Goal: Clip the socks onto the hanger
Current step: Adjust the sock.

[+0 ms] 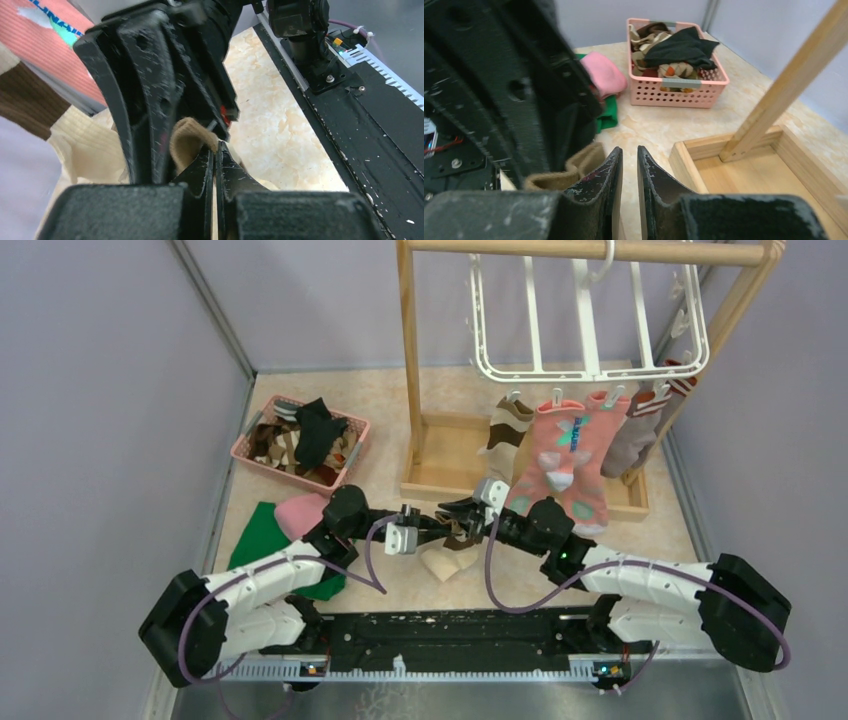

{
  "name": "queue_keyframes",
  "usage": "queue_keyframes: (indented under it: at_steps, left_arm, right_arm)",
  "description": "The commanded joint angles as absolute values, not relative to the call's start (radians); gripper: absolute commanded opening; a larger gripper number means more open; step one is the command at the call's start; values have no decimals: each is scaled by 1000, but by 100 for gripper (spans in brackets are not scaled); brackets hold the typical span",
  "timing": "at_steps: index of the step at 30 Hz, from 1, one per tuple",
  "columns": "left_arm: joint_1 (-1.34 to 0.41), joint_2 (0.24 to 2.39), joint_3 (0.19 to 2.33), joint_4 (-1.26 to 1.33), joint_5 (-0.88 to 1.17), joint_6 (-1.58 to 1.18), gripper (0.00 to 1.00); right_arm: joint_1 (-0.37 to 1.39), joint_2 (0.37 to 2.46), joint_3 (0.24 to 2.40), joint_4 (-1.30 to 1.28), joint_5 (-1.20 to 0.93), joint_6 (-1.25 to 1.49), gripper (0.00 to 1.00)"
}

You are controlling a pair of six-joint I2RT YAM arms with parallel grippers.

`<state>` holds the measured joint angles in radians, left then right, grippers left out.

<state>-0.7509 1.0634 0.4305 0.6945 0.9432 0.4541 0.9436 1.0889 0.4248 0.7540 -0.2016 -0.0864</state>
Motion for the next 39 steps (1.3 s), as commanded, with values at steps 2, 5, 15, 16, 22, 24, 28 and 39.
queue_keyframes:
  at_steps: [2,5,15,16,22,24,28,39]
  left_arm:
    - [-755,1119,548,664,1033,519,0]
    - [-755,1143,571,633,1048,535,0]
    - [-755,1056,498,611,1020,451,0]
    - [-755,1028,480,607,1003,436,0]
    - [-756,855,368,554,864,393,0]
    - [-756,805,324,563,835,407,0]
    - [-756,735,272,555,799,452,0]
    - [-791,645,244,512,757,676,0]
  right_arm:
    - [1009,1112,488,728,-322,-218,17]
    - [1029,1106,482,726,-332,-265,18]
    - [1030,908,431,682,42,-368,45]
    - [1027,879,412,712,64,-374,47]
    - [1016,826,326,959,109,-416,72]
    - [1015,855,332,999,106,-435,77]
    - [1015,928,362,1047,83,-474,79]
    - [1010,1111,413,1376,47,-491,85]
